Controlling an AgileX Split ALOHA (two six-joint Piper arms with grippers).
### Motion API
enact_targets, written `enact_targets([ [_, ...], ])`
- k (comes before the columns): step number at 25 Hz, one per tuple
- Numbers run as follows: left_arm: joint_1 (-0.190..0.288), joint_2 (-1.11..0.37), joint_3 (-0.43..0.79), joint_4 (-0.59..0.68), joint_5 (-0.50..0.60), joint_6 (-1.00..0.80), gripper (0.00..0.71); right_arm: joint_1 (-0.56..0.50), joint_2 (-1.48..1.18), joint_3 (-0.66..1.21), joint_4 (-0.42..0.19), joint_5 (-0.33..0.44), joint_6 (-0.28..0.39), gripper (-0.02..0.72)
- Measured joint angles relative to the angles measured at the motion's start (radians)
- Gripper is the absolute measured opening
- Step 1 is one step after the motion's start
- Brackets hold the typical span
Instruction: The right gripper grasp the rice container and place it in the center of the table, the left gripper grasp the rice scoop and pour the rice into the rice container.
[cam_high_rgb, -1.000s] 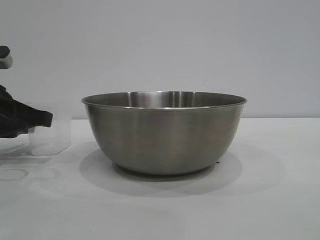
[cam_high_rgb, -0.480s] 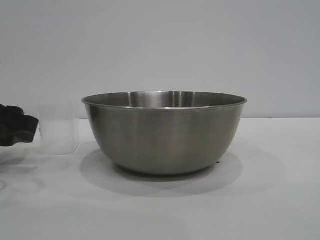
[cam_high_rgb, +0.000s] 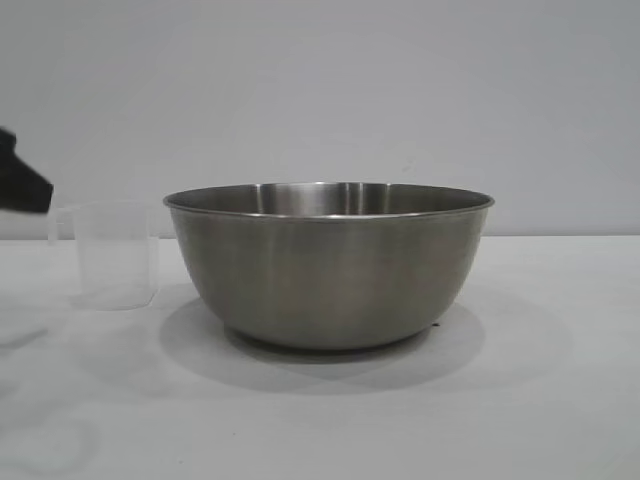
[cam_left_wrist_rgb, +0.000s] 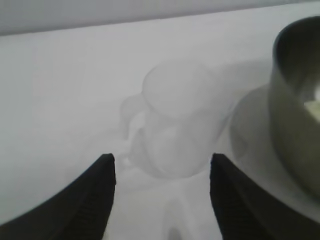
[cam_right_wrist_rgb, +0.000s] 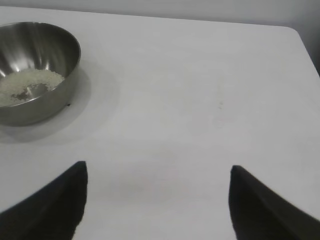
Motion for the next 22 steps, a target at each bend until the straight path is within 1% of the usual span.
enact_targets([
  [3,0.000,-0.068,0.000,0.005,0.128,0.000,0.365,0.000,0.000,0.000,0.000,0.000,0.000,0.533],
  [6,0.000,-0.124,-0.020,0.005,0.305,-0.002,0.365,0.000,0.000,0.000,0.000,0.000,0.000,0.533],
  [9,0.000,-0.169,-0.070,0.005,0.503,-0.017,0.365,0.000,0.000,0.000,0.000,0.000,0.000,0.533],
  [14,0.000,-0.225,-0.157,0.005,0.776,-0.088,0.365,0.000,0.000,0.000,0.000,0.000,0.000,0.533],
  [22,0.000,-0.326,-0.303,0.005,1.265,-0.104,0.365,0.000,0.000,0.000,0.000,0.000,0.000,0.533],
])
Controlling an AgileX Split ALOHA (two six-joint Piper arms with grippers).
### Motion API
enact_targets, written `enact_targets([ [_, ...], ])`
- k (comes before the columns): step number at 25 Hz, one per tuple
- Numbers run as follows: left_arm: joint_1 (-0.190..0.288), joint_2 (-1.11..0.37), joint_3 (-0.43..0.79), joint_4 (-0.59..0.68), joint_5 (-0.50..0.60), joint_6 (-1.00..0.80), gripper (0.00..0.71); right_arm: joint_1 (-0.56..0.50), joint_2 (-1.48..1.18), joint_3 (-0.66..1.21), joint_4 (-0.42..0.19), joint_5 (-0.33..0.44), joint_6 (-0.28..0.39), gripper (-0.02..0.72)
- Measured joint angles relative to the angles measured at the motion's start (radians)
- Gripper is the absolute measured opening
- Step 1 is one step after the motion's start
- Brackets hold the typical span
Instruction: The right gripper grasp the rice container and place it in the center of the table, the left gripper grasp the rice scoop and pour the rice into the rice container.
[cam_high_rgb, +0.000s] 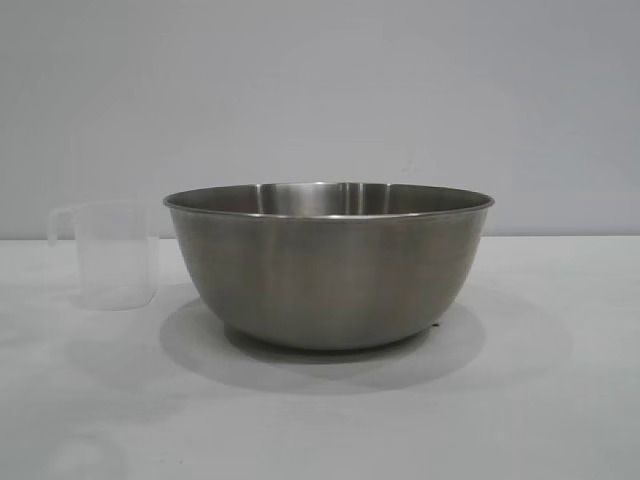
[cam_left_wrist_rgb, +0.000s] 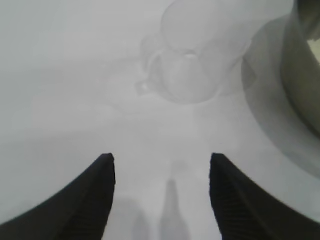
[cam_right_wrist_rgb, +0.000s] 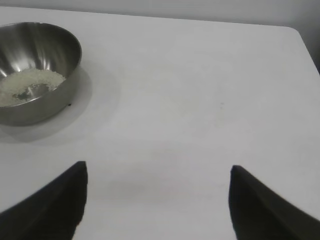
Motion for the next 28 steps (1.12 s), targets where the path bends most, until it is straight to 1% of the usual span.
enact_targets([
  [2,0.000,-0.052,-0.026,-0.002,0.096,0.009,0.365,0.000,0.000,0.000,0.000,0.000,0.000,0.533],
  [5,0.000,-0.150,-0.060,-0.002,0.221,0.080,0.365,0.000,0.000,0.000,0.000,0.000,0.000,0.533],
  [12,0.000,-0.422,-0.084,-0.016,0.430,0.182,0.365,0.000,0.000,0.000,0.000,0.000,0.000,0.533],
  [17,0.000,-0.625,-0.084,-0.110,0.561,0.237,0.365,0.000,0.000,0.000,0.000,0.000,0.000,0.533],
  [21,0.000,-0.787,-0.084,-0.212,0.652,0.331,0.365,0.000,0.000,0.000,0.000,0.000,0.000,0.533],
  [24,0.000,-0.900,-0.084,-0.243,0.719,0.355,0.365,0.000,0.000,0.000,0.000,0.000,0.000,0.533],
  [25,0.000,-0.940,-0.084,-0.250,0.744,0.357,0.410,0.000,0.000,0.000,0.000,0.000,0.000,0.533],
  [26,0.000,-0.980,-0.084,-0.261,0.767,0.357,0.430,0.000,0.000,0.000,0.000,0.000,0.000,0.533],
  [27,0.000,-1.013,-0.084,-0.271,0.786,0.355,0.425,0.000,0.000,0.000,0.000,0.000,0.000,0.533],
  [28,0.000,-1.052,-0.086,-0.275,0.812,0.347,0.496,0.000,0.000,0.000,0.000,0.000,0.000,0.533],
])
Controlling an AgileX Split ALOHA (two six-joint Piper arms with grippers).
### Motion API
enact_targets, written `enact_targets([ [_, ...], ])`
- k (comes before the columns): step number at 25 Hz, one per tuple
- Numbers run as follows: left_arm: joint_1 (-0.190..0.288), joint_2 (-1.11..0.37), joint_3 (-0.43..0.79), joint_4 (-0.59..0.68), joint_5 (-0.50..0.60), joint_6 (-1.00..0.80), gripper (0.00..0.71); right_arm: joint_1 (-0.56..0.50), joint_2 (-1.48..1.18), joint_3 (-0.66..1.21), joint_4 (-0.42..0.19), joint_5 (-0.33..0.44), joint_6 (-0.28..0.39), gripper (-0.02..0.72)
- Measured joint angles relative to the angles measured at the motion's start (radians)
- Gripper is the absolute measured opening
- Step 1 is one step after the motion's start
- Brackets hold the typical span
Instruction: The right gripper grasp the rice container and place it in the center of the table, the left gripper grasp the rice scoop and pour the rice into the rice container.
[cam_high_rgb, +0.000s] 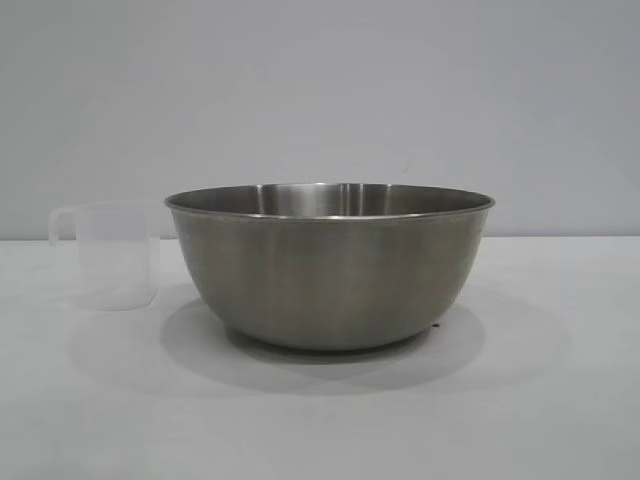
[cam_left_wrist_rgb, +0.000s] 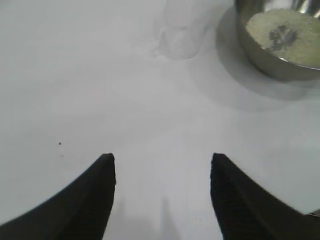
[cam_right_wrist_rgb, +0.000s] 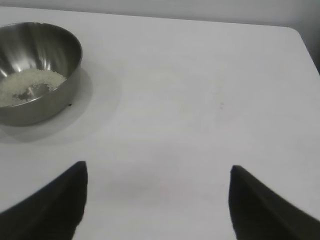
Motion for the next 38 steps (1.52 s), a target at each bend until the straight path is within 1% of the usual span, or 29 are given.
enact_targets([
  [1,0.000,-0.038,0.000,-0.003,0.023,-0.007,0.529,0.000,0.000,0.000,0.000,0.000,0.000,0.533],
  [2,0.000,-0.074,0.000,-0.004,0.045,-0.011,0.545,0.000,0.000,0.000,0.000,0.000,0.000,0.533],
  [3,0.000,-0.101,0.000,-0.004,0.060,-0.011,0.529,0.000,0.000,0.000,0.000,0.000,0.000,0.533],
  [8,0.000,-0.210,0.010,0.021,0.122,-0.014,0.529,0.000,0.000,0.000,0.000,0.000,0.000,0.533],
  [9,0.000,-0.214,0.021,0.027,0.123,-0.014,0.488,0.000,0.000,0.000,0.000,0.000,0.000,0.533],
  [10,0.000,-0.216,0.034,0.038,0.123,-0.014,0.483,0.000,0.000,0.000,0.000,0.000,0.000,0.533],
  [15,0.000,-0.216,0.074,0.044,0.111,-0.014,0.484,0.000,0.000,0.000,0.002,0.000,-0.002,0.533],
  [22,0.000,-0.216,0.112,0.042,0.033,-0.014,0.484,0.000,0.000,0.000,0.002,0.000,-0.002,0.533],
  [38,0.000,-0.216,0.117,0.063,0.016,-0.036,0.484,0.000,0.000,0.000,0.002,0.000,-0.002,0.533],
])
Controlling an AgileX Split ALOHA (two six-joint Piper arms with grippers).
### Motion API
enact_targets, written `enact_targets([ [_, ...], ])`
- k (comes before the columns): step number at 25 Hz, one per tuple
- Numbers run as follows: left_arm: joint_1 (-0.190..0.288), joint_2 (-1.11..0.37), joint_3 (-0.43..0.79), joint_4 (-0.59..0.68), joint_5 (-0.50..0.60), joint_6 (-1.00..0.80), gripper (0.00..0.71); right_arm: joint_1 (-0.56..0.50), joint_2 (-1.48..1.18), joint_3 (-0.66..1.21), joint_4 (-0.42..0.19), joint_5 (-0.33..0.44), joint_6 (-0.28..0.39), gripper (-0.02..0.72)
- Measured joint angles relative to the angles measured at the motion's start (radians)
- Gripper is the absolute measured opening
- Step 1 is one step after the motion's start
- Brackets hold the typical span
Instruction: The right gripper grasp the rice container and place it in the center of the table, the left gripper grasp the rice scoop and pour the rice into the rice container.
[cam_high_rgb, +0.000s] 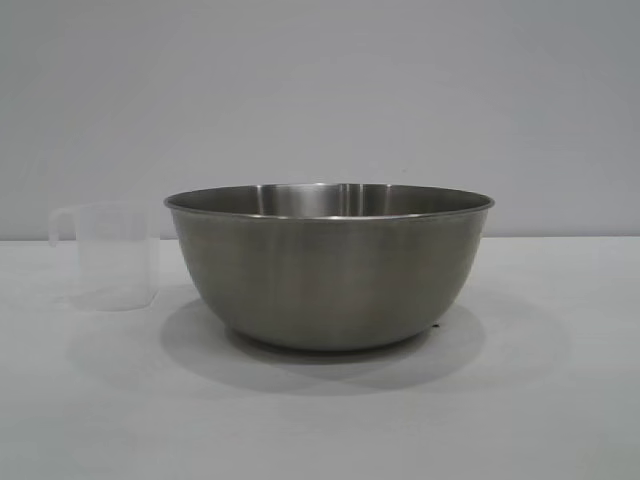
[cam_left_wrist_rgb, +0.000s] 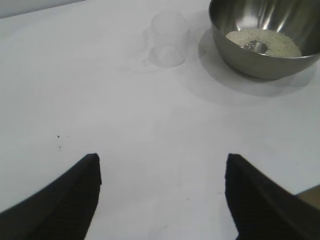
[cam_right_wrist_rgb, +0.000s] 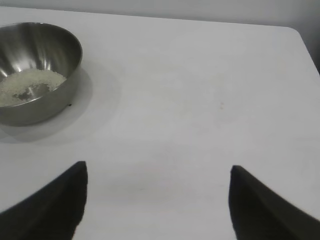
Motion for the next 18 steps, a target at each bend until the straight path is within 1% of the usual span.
enact_targets([
  [3,0.003,0.000,0.002,0.000,0.000,0.000,0.484,0.000,0.000,0.000,0.000,0.000,0.000,0.533],
  [4,0.013,0.000,0.002,0.000,0.000,0.000,0.484,0.000,0.000,0.000,0.000,0.000,0.000,0.533],
  [5,0.036,0.000,0.002,0.000,0.000,0.000,0.484,0.000,0.000,0.000,0.000,0.000,0.000,0.533],
  [7,0.100,0.000,0.002,0.000,0.000,0.000,0.484,0.000,0.000,0.000,0.000,0.000,0.000,0.533],
  [10,0.216,0.000,0.002,0.000,0.000,0.000,0.484,0.000,0.000,0.000,0.000,0.000,0.000,0.533],
  [13,0.300,0.000,0.002,0.000,0.000,0.000,0.484,0.000,0.000,0.000,0.000,0.000,0.000,0.533],
  [15,0.328,0.000,0.002,0.000,0.000,0.000,0.484,0.000,0.000,0.000,0.000,0.000,0.000,0.533],
  [18,0.334,0.000,0.002,0.000,-0.002,0.000,0.484,0.002,0.000,0.000,0.000,0.000,0.000,0.533],
])
